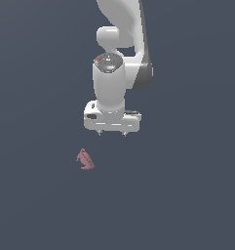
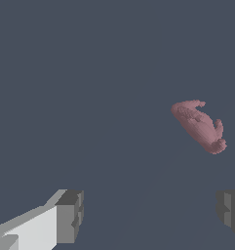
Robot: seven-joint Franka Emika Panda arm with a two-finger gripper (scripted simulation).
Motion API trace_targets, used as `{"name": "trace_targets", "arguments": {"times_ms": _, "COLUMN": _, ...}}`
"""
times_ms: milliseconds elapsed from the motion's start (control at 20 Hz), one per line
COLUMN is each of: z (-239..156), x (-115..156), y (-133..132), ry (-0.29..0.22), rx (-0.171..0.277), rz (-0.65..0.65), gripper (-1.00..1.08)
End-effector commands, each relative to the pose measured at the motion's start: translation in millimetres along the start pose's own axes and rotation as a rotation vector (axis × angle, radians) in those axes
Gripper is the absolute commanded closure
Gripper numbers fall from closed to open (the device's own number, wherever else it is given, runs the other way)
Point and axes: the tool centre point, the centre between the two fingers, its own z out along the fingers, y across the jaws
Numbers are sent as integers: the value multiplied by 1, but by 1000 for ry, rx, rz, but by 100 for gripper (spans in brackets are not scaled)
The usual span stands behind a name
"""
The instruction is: Pick up the object and move it to a goal position.
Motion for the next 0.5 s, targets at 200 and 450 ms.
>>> {"name": "trace_targets", "arguments": {"times_ms": 200, "z": -4, "x": 0, "y": 9, "ry": 2, "rx": -9, "rz": 11, "gripper": -92}}
{"name": "trace_targets", "arguments": {"times_ms": 450, "z": -12, "x": -1, "y": 27, "ry": 6, "rx": -27, "rz": 37, "gripper": -92}}
